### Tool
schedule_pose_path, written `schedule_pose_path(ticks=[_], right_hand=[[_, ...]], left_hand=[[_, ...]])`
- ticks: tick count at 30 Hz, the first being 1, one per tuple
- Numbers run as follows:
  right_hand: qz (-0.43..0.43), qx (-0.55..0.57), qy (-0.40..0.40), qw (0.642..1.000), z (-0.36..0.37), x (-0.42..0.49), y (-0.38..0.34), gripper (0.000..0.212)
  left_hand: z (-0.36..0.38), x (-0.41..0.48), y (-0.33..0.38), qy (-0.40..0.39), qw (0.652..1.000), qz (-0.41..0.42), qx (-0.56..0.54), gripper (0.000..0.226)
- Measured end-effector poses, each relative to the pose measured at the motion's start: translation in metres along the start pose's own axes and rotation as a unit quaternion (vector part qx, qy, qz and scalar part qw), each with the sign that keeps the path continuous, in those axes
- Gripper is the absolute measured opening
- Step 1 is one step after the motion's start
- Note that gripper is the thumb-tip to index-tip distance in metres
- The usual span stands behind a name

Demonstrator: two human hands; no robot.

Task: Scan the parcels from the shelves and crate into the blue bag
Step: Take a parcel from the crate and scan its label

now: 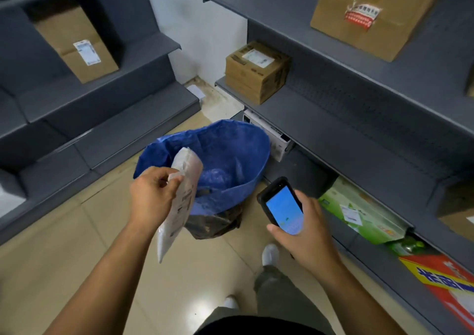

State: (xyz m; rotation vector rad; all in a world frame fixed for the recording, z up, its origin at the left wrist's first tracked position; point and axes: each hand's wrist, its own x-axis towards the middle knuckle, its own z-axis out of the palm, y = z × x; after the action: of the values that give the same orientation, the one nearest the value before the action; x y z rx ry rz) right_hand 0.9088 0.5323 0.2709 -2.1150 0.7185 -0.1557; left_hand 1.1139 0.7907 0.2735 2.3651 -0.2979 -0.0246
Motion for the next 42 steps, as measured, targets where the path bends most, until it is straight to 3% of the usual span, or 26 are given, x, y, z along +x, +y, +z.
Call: schedule_pose_path(ticks=[10,16,20,27,34,42], right_hand=[[-0.004,0.051,-0.011,0.999,0.006,0.164,-0.011,0.086],[0.009,0.017,-0.056,0.998,0.008,0.244,-0.008,0.089],[0.048,0.006,-0.056,0.997,0.013,0.280,-0.007,0.089],[0.088,-0.020,-0.043,0.995,0.032,0.291,-0.014,0.090],[0.090,-0.035,-0.049,0.994,0.050,0.266,-0.048,0.089],[0.087,-0.028,-0.011,0.996,0.065,0.232,-0.082,0.088]], left_hand=[[0.029,0.093,0.011,0.030,0.993,-0.095,0.055,0.011],[0.068,0.135,0.021,0.034,0.990,-0.136,0.006,0.024],[0.094,0.157,0.022,0.010,0.989,-0.146,0.011,0.009],[0.137,0.196,-0.013,-0.059,0.983,-0.175,-0.001,0.014],[0.162,0.197,-0.016,-0.161,0.976,-0.120,-0.089,0.024],[0.107,0.187,-0.019,-0.082,0.983,-0.095,-0.135,0.025]])
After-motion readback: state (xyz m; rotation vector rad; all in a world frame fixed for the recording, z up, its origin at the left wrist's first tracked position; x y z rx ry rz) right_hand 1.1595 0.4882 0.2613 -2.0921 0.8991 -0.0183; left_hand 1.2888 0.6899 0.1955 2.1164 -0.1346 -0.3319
